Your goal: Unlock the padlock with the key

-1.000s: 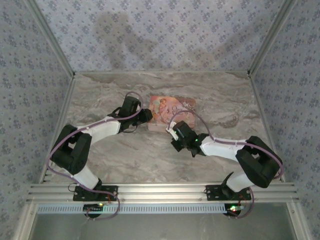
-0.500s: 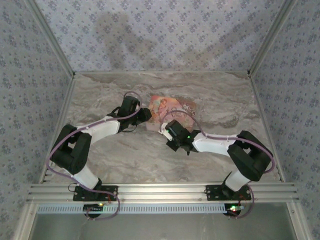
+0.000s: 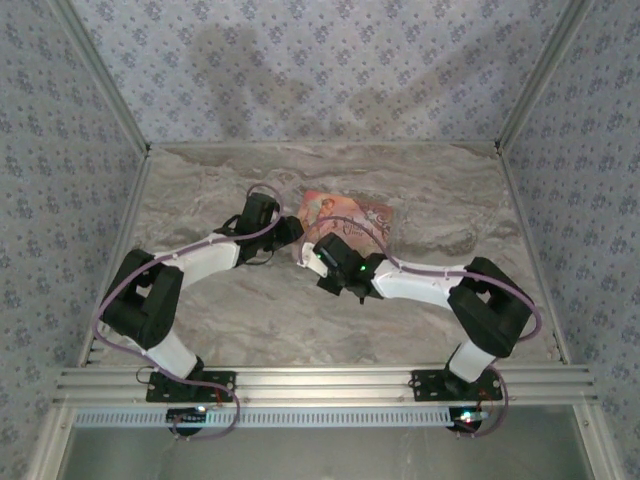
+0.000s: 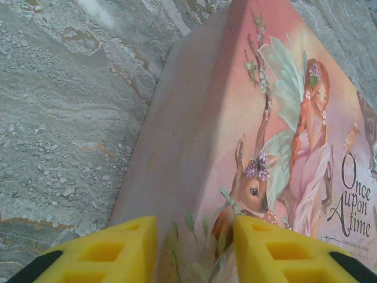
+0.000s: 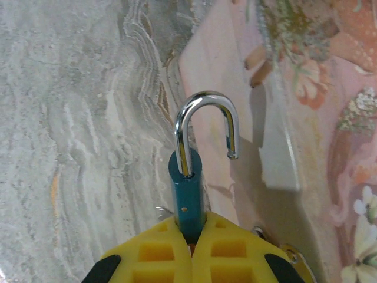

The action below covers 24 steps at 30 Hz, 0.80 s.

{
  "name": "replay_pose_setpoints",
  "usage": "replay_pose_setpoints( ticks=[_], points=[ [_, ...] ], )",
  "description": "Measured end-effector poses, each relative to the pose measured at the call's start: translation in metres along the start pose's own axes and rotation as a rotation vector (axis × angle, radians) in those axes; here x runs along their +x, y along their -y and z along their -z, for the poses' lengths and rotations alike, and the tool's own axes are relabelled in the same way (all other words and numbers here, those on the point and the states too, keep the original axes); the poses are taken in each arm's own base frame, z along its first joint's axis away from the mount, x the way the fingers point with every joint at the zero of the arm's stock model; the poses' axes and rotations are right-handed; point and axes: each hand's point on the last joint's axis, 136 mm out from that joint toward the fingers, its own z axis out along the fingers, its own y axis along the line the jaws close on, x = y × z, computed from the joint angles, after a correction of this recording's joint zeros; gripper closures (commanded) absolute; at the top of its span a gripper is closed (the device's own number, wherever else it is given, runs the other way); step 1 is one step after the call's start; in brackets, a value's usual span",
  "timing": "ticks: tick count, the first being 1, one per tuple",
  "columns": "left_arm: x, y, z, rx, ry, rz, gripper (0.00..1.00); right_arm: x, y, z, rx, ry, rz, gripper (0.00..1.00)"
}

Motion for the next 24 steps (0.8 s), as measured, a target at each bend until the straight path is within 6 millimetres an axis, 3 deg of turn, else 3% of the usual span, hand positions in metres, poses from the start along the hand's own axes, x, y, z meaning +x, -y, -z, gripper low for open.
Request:
replay_pose_setpoints(
  ticks=[7, 12, 15, 20, 24],
  points=[
    [-0.001, -0.012, 0.023, -0.030, 0.018, 0.015, 0.52, -0.005, -0.010, 0.024, -0.015, 0.049, -0.026, 1.00],
    [-0.016, -0.005, 0.059, -0.006, 0.098, 0.010, 0.49, -0.013, -0.017, 0.048, -0.040, 0.110, -0.078, 1.00],
    [-0.014, -0.005, 0.078, 0.005, 0.130, 0.007, 0.46, -0.016, -0.027, 0.053, -0.075, 0.127, -0.103, 1.00],
    [0.008, -0.034, 0.098, -0.044, 0.141, 0.032, 0.42, -0.019, -0.047, 0.052, -0.142, 0.133, -0.136, 1.00],
    [0.026, -0.058, 0.113, -0.111, 0.129, 0.061, 0.38, -0.020, -0.069, 0.039, -0.208, 0.111, -0.146, 1.00]
  ],
)
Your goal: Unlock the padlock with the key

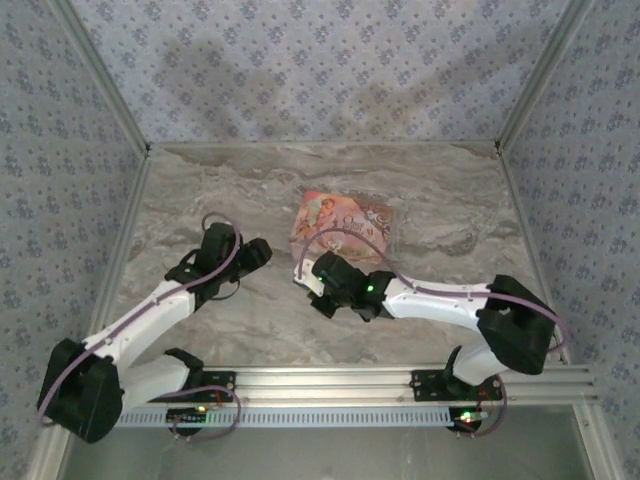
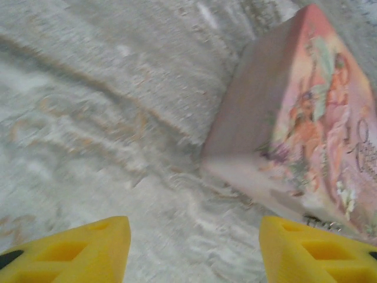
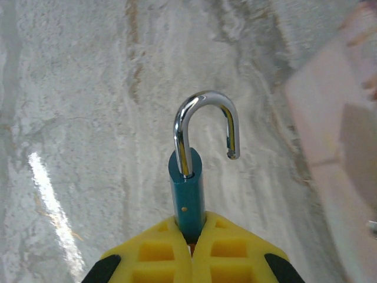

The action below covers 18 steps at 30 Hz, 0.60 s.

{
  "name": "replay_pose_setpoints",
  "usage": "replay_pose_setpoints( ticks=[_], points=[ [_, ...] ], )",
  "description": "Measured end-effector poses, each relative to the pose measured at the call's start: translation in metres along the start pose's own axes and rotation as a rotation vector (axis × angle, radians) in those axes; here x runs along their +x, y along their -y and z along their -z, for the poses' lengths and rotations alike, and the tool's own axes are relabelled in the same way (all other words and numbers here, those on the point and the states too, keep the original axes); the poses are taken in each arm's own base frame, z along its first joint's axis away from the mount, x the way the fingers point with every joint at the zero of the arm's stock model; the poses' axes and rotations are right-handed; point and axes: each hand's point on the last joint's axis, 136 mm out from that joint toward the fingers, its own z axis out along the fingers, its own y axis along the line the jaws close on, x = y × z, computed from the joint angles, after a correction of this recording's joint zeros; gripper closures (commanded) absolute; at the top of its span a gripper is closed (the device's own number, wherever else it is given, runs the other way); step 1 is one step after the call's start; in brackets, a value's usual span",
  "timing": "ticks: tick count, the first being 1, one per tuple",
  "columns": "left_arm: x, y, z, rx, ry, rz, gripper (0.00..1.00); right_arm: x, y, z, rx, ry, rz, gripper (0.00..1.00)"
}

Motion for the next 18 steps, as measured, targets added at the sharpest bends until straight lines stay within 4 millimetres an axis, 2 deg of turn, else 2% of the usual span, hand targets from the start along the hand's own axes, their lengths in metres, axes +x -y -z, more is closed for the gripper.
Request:
replay_pose_setpoints(
  ticks=[5, 9, 14, 18],
  points=[
    [0.005, -0.016, 0.031, -0.012, 0.043, 0.060, 0.34, 0.003, -0.020, -0.024, -0.059, -0.046, -0.009, 1.00],
    [0.012, -0.031, 0.050, -0.016, 0.072, 0.120, 0.32, -0.008, -0.029, -0.042, -0.089, -0.047, -0.033, 1.00],
    [0.025, -0.052, 0.055, -0.055, 0.063, 0.169, 0.32, -0.027, -0.031, -0.064, -0.102, -0.040, -0.064, 1.00],
    [0.029, -0.057, 0.056, -0.070, 0.053, 0.186, 0.32, -0.041, -0.029, -0.081, -0.107, -0.038, -0.096, 1.00]
  ],
)
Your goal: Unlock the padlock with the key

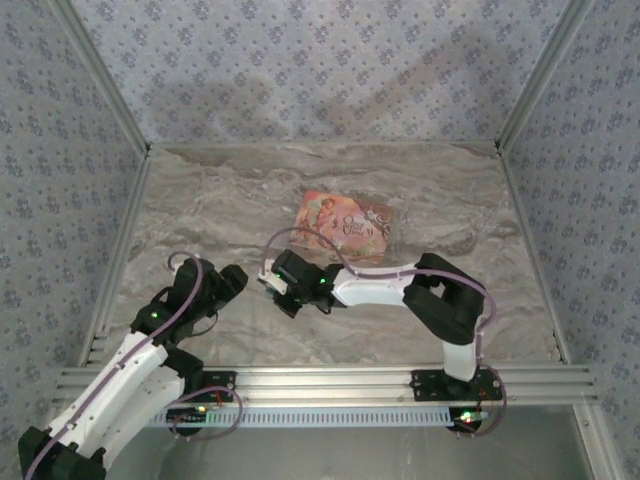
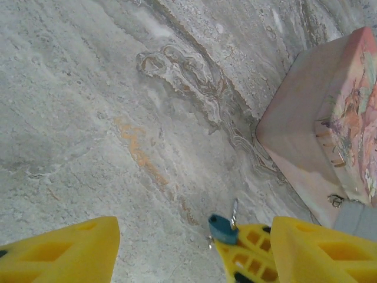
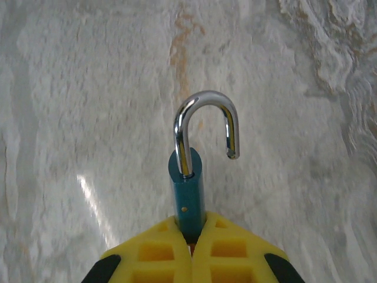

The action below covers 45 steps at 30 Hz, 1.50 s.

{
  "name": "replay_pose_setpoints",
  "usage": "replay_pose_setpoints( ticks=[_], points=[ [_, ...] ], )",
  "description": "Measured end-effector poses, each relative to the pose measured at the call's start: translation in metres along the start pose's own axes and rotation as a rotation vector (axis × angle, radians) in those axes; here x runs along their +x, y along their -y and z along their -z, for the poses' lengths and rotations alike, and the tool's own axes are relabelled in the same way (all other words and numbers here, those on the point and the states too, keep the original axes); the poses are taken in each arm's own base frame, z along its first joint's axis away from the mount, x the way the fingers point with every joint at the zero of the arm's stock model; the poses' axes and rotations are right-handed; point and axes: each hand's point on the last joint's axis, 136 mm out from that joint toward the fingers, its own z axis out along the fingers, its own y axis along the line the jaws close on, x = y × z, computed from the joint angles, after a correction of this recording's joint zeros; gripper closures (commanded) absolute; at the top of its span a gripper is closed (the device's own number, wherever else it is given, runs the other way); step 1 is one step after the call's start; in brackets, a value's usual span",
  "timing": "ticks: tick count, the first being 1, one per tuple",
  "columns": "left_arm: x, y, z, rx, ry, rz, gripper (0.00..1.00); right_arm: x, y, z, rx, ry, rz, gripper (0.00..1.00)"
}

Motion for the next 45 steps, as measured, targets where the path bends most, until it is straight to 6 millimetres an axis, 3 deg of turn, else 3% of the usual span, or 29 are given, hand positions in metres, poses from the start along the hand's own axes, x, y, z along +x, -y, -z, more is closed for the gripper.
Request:
replay_pose_setpoints(
  ticks=[5, 10, 18, 20, 24, 29, 39, 41, 42, 43, 45],
  points=[
    [0.000, -0.001, -0.001, -0.005, -0.001, 0.008, 0.32, -0.007, 0.007, -0.011, -0.003, -0.006, -0.041, 0.90],
    [0.000, -0.001, -0.001, -0.008, 0.000, 0.011, 0.31, -0.016, 0.012, -0.012, -0.020, -0.005, -0.085, 0.69],
    [0.001, -0.003, -0.003, -0.020, -0.007, 0.015, 0.31, -0.019, 0.025, -0.004, -0.011, -0.007, -0.125, 0.58],
    [0.002, -0.005, -0.005, -0.032, -0.014, 0.008, 0.31, -0.018, 0.030, 0.008, 0.001, -0.002, -0.136, 0.56],
    [0.000, -0.003, -0.006, -0.059, -0.029, -0.018, 0.28, -0.020, 0.045, 0.051, 0.038, 0.054, -0.168, 0.50],
    [-0.012, 0.017, -0.004, -0.060, -0.029, -0.073, 0.27, -0.021, 0.079, 0.108, 0.121, 0.152, -0.229, 0.46],
    [-0.038, 0.056, -0.011, -0.071, -0.019, -0.213, 0.23, 0.024, 0.146, 0.184, 0.304, 0.236, -0.407, 0.36],
    [-0.043, 0.063, -0.013, -0.071, -0.011, -0.244, 0.14, 0.031, 0.159, 0.201, 0.342, 0.264, -0.451, 0.00],
    [-0.046, 0.065, -0.014, -0.071, -0.005, -0.256, 0.13, 0.034, 0.166, 0.209, 0.360, 0.278, -0.472, 0.00],
    [-0.049, 0.069, -0.015, -0.070, 0.001, -0.275, 0.05, 0.039, 0.173, 0.218, 0.382, 0.293, -0.495, 0.00],
    [-0.055, 0.072, -0.018, -0.075, 0.011, -0.308, 0.02, 0.047, 0.185, 0.233, 0.423, 0.315, -0.531, 0.00]
  ],
)
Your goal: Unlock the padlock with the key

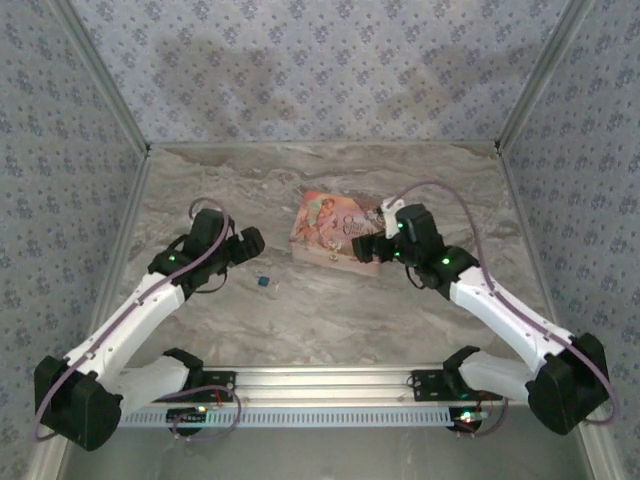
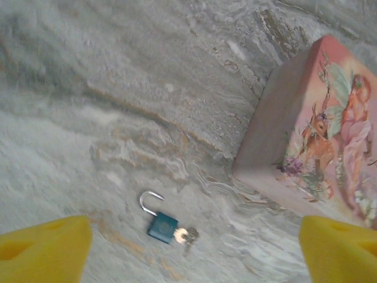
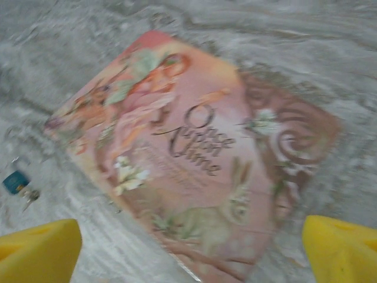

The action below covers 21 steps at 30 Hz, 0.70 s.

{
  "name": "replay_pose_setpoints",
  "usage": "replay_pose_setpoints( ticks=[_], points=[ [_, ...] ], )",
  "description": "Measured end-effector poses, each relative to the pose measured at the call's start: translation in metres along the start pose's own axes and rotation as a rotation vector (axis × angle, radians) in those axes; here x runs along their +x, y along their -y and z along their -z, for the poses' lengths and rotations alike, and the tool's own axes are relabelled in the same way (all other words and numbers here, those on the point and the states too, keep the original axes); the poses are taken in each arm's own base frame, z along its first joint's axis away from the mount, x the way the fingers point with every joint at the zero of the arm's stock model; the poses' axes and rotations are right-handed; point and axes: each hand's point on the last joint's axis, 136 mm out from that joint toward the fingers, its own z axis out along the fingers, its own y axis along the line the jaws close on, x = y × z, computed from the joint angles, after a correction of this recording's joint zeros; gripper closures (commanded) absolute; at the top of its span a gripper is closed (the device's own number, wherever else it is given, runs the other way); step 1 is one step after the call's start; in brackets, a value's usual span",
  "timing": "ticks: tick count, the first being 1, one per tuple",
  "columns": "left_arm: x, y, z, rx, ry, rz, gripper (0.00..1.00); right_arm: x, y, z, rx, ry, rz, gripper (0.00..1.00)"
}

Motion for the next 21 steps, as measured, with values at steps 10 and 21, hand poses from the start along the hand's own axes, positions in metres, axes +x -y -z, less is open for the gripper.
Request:
replay_pose_setpoints(
  ticks=[10, 21],
  points=[
    [-0.052, -0.017, 0.000, -0.047, 0.227, -0.252, 0.02, 0.002, 0.111, 0.035, 0.401, 0.109, -0.194, 0.00],
    [-0.049, -0.145, -0.062, -0.332, 0.307, -0.283, 0.02, 0.089, 0.211, 0.004, 0.875, -0.012, -0.135, 0.00]
  ],
)
